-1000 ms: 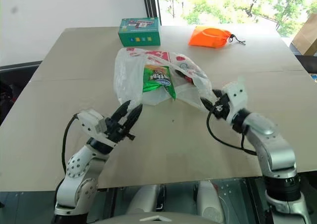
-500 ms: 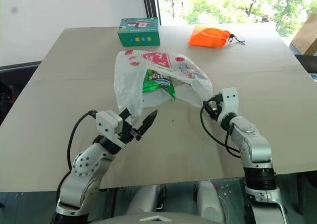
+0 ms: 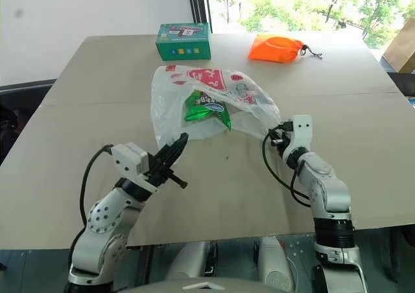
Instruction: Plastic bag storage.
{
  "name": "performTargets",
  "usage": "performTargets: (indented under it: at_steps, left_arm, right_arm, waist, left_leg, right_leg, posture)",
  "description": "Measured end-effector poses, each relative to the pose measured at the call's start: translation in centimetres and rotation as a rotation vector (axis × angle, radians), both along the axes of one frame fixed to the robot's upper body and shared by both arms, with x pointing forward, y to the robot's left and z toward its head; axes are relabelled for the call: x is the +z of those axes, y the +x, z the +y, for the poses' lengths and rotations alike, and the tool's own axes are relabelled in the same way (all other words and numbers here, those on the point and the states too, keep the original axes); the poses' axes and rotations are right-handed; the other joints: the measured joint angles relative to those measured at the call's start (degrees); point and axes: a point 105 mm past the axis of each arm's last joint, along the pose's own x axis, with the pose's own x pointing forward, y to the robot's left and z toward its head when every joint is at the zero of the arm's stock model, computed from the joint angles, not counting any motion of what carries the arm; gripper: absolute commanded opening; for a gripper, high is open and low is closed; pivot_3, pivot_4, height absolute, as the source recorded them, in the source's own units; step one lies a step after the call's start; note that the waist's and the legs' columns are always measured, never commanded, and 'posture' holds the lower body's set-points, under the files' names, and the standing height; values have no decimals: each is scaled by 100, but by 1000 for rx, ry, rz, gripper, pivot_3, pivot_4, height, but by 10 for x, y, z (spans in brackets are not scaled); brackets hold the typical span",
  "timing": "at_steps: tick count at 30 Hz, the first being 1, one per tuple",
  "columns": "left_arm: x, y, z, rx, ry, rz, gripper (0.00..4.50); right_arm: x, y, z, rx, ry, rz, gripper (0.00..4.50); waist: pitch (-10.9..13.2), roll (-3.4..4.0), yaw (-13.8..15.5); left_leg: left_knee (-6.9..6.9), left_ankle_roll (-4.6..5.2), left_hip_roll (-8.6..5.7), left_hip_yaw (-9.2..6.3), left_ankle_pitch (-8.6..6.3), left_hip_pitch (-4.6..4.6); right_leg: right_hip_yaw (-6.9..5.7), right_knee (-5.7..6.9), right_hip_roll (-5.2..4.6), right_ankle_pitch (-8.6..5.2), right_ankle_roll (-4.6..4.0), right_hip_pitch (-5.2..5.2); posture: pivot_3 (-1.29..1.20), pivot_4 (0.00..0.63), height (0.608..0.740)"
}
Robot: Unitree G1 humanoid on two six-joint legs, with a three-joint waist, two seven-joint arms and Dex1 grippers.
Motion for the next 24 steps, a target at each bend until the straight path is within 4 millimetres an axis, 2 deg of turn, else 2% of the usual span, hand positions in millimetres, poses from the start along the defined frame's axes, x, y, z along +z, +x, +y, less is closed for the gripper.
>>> performTargets:
  at_steps: [2,3,5,7,8,10,11,12,14,18,21,24]
  left_arm:
    - [10,5,1,-2,-9,-30,0]
    - [19,13,1,-7,-10,-57,0]
    - [44,34,3,5,-21,-124,0]
    - [73,59,10,38,-37,-190,0]
    - [92,77,15,64,-50,-214,0]
    - [117,91,25,99,-78,-257,0]
    - [141,110,33,129,-118,-268,0]
    - [153,115,37,143,-131,-281,0]
    - [191,122,44,144,-164,-361,0]
    - [214,141,52,151,-157,-373,0]
    - [213,146,55,142,-143,-374,0]
    - [201,152,57,128,-131,-335,0]
  right_arm:
    - [16,2,3,25,32,-47,11]
    - [31,7,2,27,61,-82,11]
    - [73,21,-1,25,133,-180,11]
    - [122,32,-5,23,209,-286,11]
    - [147,40,-8,27,242,-328,11]
    - [176,42,-10,41,270,-392,11]
    - [198,50,-16,38,293,-423,11]
    - [208,53,-17,39,299,-438,11]
    - [237,57,-22,50,316,-503,11]
    - [258,66,-22,75,310,-556,11]
    - [262,69,-23,84,291,-582,11]
    - [259,70,-25,95,268,-583,11]
  waist:
    - [1,0,0]
    - [5,1,1]
    - [11,5,9]
    - [11,4,7]
    - [13,4,12]
    - [12,2,-2]
    - [22,1,8]
    - [25,-3,-1]
    - [25,-4,-20]
    - [25,-4,-81]
    - [25,-3,-164]
    - [25,-3,-192]
  left_leg:
    - [2,0,-1,1,0,3]
    - [4,0,-2,0,0,1]
    - [19,-2,-5,-4,4,-4]
    - [24,-3,-6,-5,5,0]
    - [26,-4,-8,-2,6,-7]
    - [27,-8,-6,2,8,-11]
    - [30,-24,-8,7,18,-31]
    - [25,-33,-8,9,23,-47]
    - [-19,-36,-11,23,24,-44]
    - [-48,-39,-20,38,23,-70]
    - [-27,-41,-24,31,24,-129]
    - [-32,-42,-36,38,25,-139]
  right_leg:
    - [1,4,0,0,0,2]
    - [1,5,0,0,0,1]
    - [-2,13,4,3,-2,0]
    - [-4,13,7,7,-1,4]
    - [-9,14,8,7,0,2]
    - [-13,11,9,8,1,1]
    - [-21,6,7,7,3,-11]
    - [-22,2,7,8,3,-25]
    - [-20,-11,-2,5,8,-24]
    - [-21,-49,-18,-7,27,-55]
    - [-35,-37,-29,-7,27,-107]
    - [-36,-36,-51,-14,40,-124]
  posture:
    - [0,150,740]
    - [0,150,740]
    - [0,150,740]
    - [0,150,740]
    - [0,150,740]
    - [0,150,740]
    - [0,150,740]
    - [0,150,740]
    - [0,150,740]
    - [0,150,740]
    - [0,150,740]
    - [0,150,740]
